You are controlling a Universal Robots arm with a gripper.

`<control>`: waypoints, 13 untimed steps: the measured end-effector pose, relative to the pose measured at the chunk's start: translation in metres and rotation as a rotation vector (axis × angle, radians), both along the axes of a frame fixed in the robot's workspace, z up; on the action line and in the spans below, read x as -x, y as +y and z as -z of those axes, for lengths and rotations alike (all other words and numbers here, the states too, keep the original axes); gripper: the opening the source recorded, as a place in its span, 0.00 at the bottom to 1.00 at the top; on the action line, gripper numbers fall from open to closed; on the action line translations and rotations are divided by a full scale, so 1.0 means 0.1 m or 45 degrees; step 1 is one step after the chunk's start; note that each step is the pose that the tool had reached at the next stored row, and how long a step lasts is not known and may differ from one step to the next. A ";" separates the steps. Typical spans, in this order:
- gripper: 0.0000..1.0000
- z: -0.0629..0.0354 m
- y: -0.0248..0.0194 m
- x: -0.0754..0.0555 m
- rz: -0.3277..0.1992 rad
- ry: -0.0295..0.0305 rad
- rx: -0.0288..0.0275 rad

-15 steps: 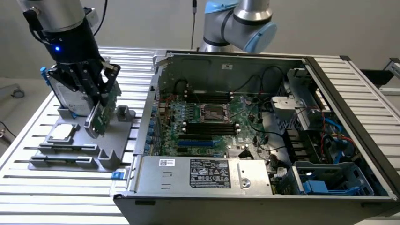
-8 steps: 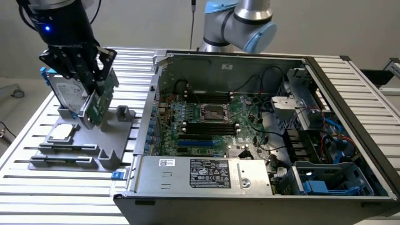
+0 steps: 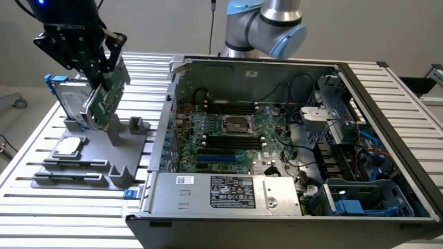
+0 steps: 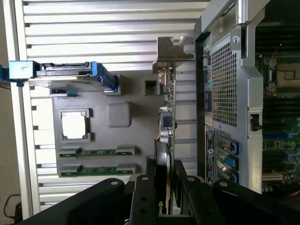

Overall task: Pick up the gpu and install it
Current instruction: 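Pick up the gpu and move the gpu toward the slot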

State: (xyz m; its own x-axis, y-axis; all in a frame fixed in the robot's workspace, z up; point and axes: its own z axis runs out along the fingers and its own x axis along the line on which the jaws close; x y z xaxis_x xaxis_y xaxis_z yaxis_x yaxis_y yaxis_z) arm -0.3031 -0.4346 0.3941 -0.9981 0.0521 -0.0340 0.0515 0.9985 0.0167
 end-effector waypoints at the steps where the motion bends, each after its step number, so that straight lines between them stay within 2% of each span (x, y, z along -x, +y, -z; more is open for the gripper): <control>1: 0.26 -0.044 0.000 -0.02 0.000 0.0013 -0.0002; 3: 0.26 -0.126 0.001 -0.09 0.000 0.0087 -0.0001; 10: 0.26 -0.320 -0.001 -0.40 0.000 0.0420 -0.0029; 13: 0.26 -0.360 -0.002 -0.53 0.000 0.0495 -0.0059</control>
State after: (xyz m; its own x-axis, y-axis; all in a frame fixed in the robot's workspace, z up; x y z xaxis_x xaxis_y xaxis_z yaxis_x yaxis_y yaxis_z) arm -0.2502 -0.4347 0.4302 -0.9986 0.0524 0.0051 0.0525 0.9984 0.0193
